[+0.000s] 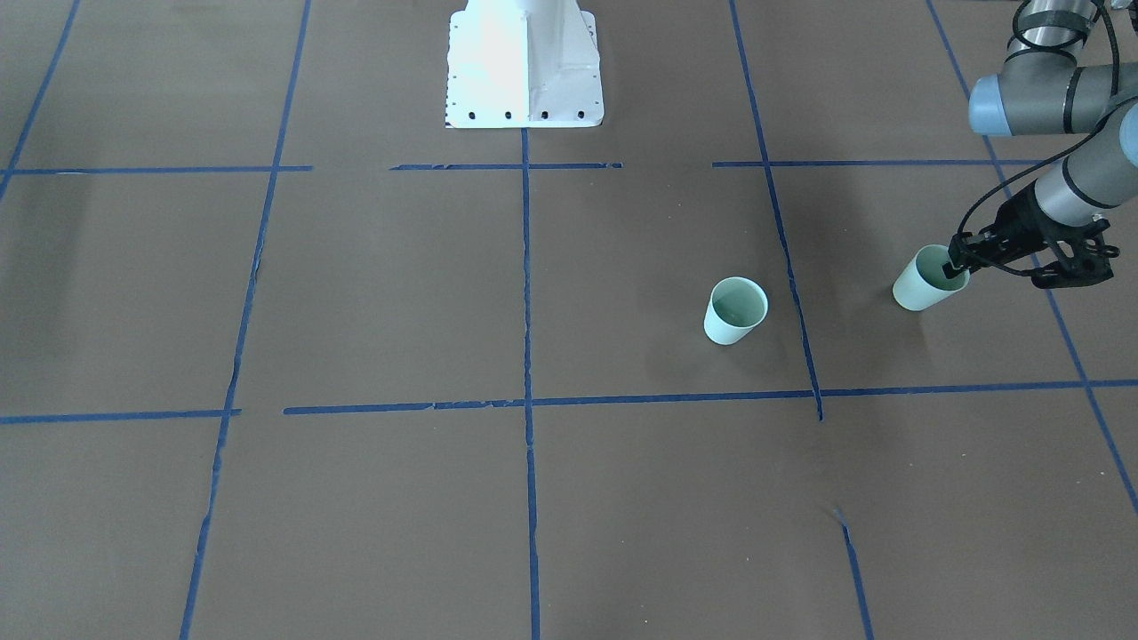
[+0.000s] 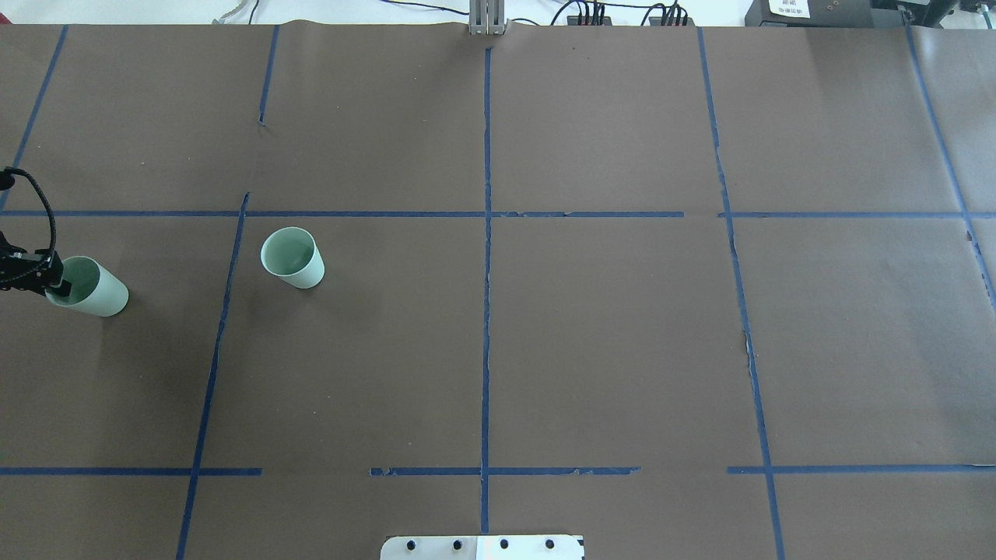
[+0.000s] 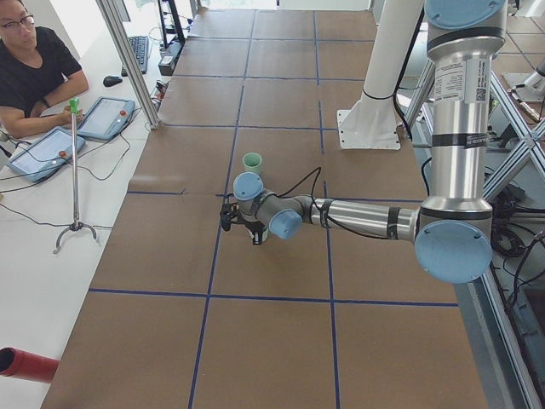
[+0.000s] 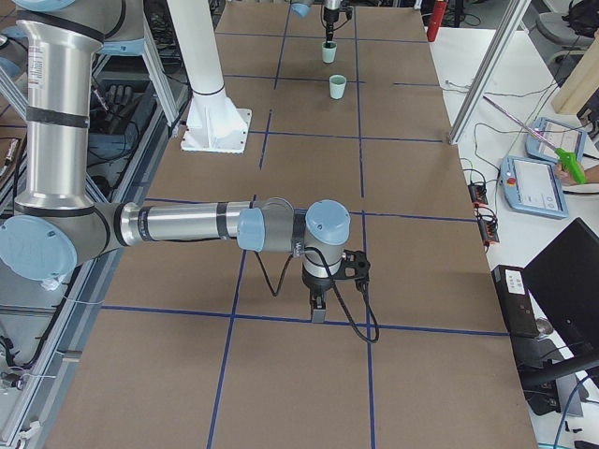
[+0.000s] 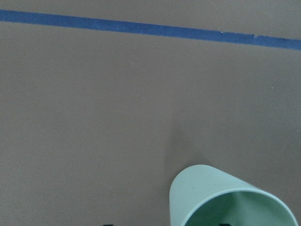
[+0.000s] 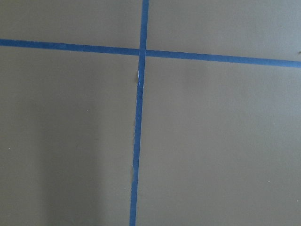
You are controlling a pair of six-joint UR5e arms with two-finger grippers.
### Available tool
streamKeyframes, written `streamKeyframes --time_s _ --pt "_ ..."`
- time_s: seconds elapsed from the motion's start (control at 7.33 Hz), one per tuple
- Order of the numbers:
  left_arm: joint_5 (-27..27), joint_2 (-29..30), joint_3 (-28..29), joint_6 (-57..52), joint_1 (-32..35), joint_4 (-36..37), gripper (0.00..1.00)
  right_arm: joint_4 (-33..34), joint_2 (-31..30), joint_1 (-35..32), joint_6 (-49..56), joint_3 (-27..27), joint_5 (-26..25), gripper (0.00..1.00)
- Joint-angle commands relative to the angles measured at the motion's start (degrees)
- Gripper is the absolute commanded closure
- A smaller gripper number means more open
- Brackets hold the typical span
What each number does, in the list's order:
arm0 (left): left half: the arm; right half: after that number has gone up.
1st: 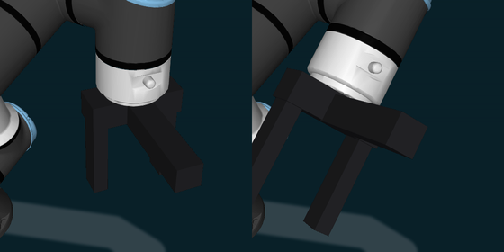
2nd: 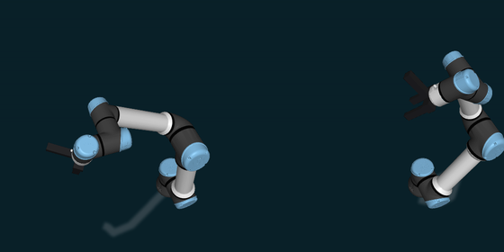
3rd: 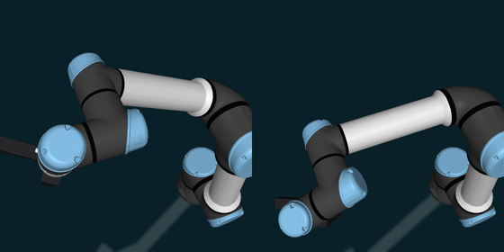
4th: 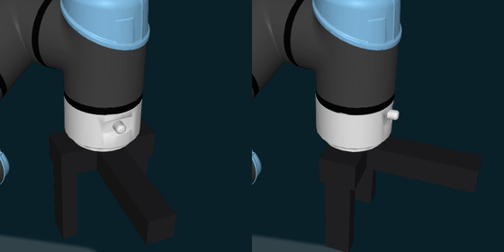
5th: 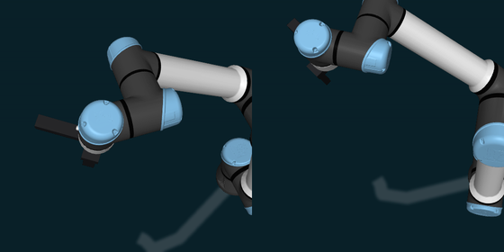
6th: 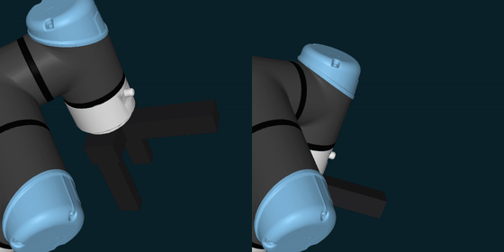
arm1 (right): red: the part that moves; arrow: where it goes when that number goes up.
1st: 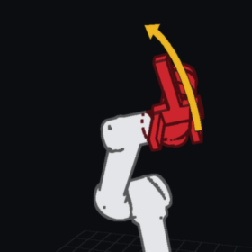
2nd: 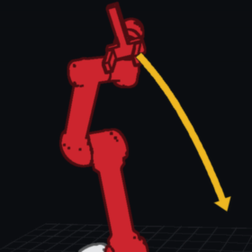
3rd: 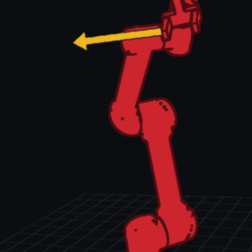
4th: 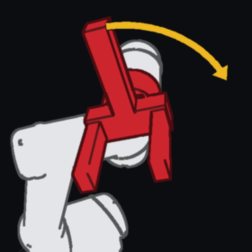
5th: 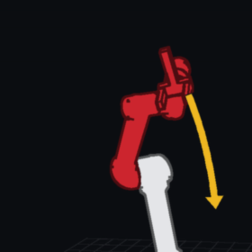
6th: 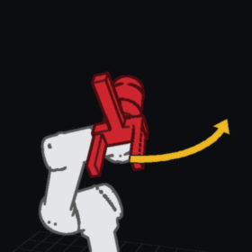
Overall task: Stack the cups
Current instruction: 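Lower the left gripper onto the outer pale green cup and grasp it, then lift the grasped cup with the left gripper and carry it over the other cup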
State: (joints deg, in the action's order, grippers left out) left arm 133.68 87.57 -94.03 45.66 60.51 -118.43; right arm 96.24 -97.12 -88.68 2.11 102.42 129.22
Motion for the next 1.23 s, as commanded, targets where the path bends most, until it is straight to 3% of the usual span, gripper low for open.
streamKeyframes --time_s 0.0,0.27,0.41,0.68,1.09 --pt "5.7 0.0 -4.6 3.4 1.5 1.6 1.00 0.0 0.0 0.0 0.0 0.1 0.1 0.00" --pt "6.2 1.6 -9.8 12.4 3.2 4.4 1.00 0.0 0.0 0.0 0.0 0.1 0.1 0.00" --pt "6.1 5.0 -11.0 18.6 3.2 5.7 1.00 0.0 0.0 0.0 0.0 0.1 0.0 0.00" --pt "5.7 14.1 -13.5 30.2 1.5 15.6 1.00 0.0 0.0 0.0 0.0 0.1 0.0 0.00" --pt "-1.8 20.6 -13.1 37.7 -6.2 19.1 1.00 0.0 0.0 0.0 0.0 0.1 0.1 0.00"
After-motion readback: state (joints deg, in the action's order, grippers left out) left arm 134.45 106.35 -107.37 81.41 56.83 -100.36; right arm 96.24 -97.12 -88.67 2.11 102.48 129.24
